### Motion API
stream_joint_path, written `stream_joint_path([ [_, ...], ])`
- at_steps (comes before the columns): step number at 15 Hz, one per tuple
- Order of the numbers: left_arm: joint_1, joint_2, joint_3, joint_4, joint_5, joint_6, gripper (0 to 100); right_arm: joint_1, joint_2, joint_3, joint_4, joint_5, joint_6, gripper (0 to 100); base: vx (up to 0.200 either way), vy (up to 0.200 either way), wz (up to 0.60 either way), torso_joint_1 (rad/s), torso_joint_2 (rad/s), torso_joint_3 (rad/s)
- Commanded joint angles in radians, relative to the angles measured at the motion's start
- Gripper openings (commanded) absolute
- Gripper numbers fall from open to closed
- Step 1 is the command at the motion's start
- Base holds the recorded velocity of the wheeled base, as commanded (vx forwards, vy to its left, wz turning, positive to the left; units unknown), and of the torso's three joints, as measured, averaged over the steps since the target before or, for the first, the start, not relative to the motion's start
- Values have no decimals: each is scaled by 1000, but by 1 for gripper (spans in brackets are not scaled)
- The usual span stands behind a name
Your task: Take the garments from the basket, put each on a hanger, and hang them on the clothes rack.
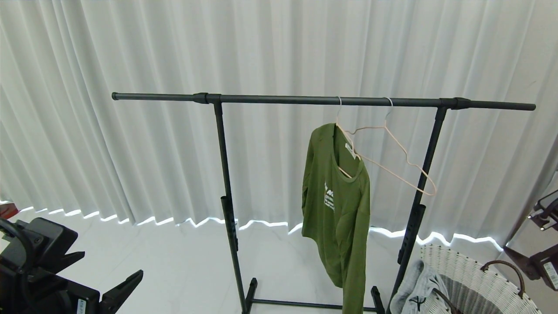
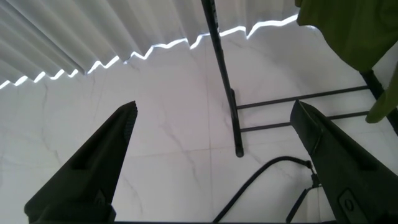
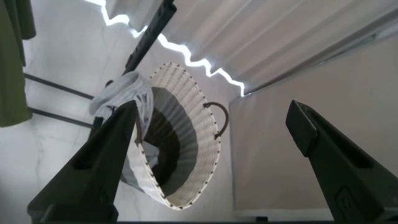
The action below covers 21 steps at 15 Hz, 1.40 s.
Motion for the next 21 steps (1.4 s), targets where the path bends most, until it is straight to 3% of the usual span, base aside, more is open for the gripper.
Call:
stream_joint_path([
  [1,0,-2,0,0,1,1,100,-2,1,2,1,0,-1,100,0,0,0,-193,413,227],
  [15,-6,-5,-5,-3,-1,6,100,-5,-3,14,1,1,6,100,0,0,0,-190,479,286],
  [21,-6,-21,4,-3,1,24,100,-76,-25,74,-7,1,7,100,0,0,0,-85,265,185],
])
